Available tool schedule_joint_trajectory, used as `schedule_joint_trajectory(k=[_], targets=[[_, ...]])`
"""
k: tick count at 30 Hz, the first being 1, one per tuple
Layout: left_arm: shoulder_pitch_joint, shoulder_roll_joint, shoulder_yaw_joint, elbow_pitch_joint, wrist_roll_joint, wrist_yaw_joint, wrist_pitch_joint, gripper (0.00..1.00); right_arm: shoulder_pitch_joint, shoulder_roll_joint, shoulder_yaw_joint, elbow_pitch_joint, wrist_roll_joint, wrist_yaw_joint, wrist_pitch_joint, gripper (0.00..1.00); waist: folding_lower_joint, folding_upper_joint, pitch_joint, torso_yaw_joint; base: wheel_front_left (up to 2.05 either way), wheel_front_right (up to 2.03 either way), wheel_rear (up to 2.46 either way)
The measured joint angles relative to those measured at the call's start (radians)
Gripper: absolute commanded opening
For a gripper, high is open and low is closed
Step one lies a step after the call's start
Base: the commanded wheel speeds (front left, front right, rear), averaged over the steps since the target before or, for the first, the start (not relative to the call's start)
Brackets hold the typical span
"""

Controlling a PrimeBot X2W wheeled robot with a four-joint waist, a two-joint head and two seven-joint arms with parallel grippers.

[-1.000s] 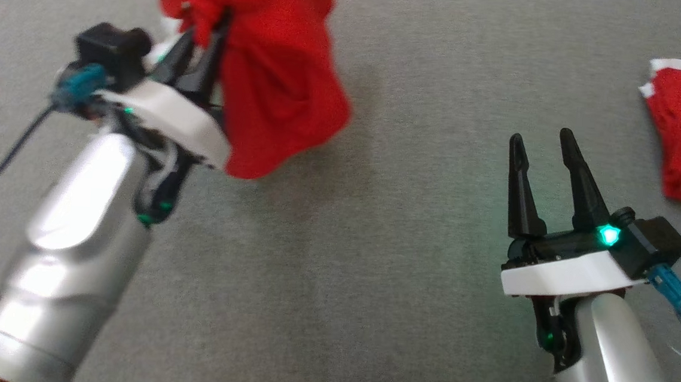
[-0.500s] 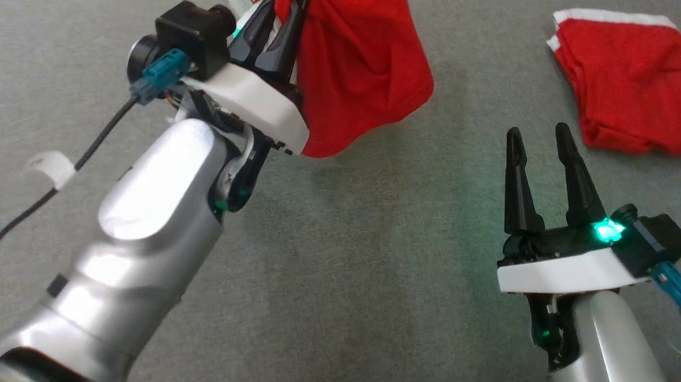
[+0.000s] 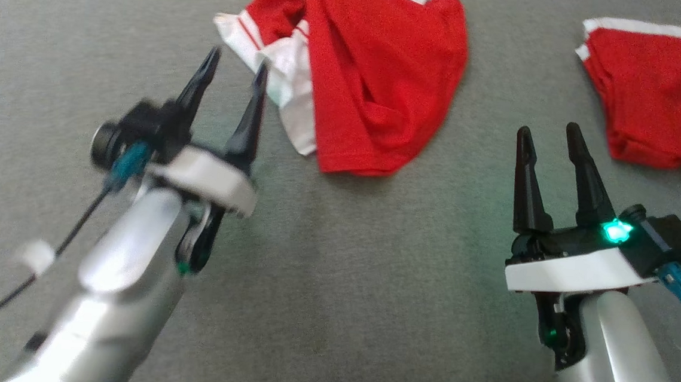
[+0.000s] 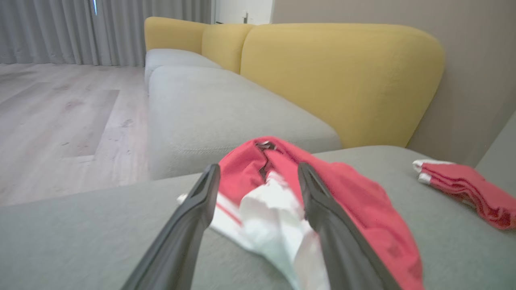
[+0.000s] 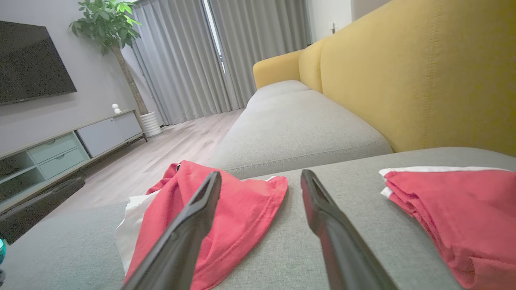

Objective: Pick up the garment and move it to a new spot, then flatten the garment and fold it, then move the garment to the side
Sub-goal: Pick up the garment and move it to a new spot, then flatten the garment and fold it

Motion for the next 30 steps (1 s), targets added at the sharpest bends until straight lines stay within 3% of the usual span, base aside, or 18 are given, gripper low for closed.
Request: schedule_joint_trajectory(k=[7, 11, 15, 23, 30], targets=[[0.227, 0.058, 0.077, -0.13, 0.034, 0.045, -0.02, 1.0, 0.025, 0.0, -0.012, 0.022, -0.04, 0.0, 0.0, 1.0, -0.0001, 0.0, -0.052, 0.078, 0.0, 0.0, 0.0], [0.378, 0.049, 0.153, -0.256, 0.08, 0.067, -0.022, 1.0, 0.053, 0.0, -0.015, 0.044, -0.049, 0.0, 0.0, 1.0, -0.0002, 0.0, -0.086, 0.116, 0.0, 0.0, 0.0], [0.511, 0.004, 0.223, -0.328, 0.116, 0.068, -0.022, 1.0, 0.066, 0.0, -0.015, 0.054, -0.05, 0.0, 0.0, 1.0, -0.0003, 0.0, -0.106, 0.145, 0.0, 0.0, 0.0], [0.532, -0.06, 0.268, -0.357, 0.215, 0.016, -0.022, 1.0, 0.065, 0.0, -0.021, 0.074, -0.078, 0.0, 0.0, 1.0, -0.0001, 0.0, -0.1, 0.186, 0.0, 0.0, 0.0], [0.517, -0.103, 0.298, -0.335, 0.253, -0.028, -0.022, 1.0, 0.036, 0.0, 0.074, 0.186, -0.149, 0.0, 0.053, 1.0, 0.0, 0.0, -0.085, 0.225, 0.0, 0.0, 0.0]])
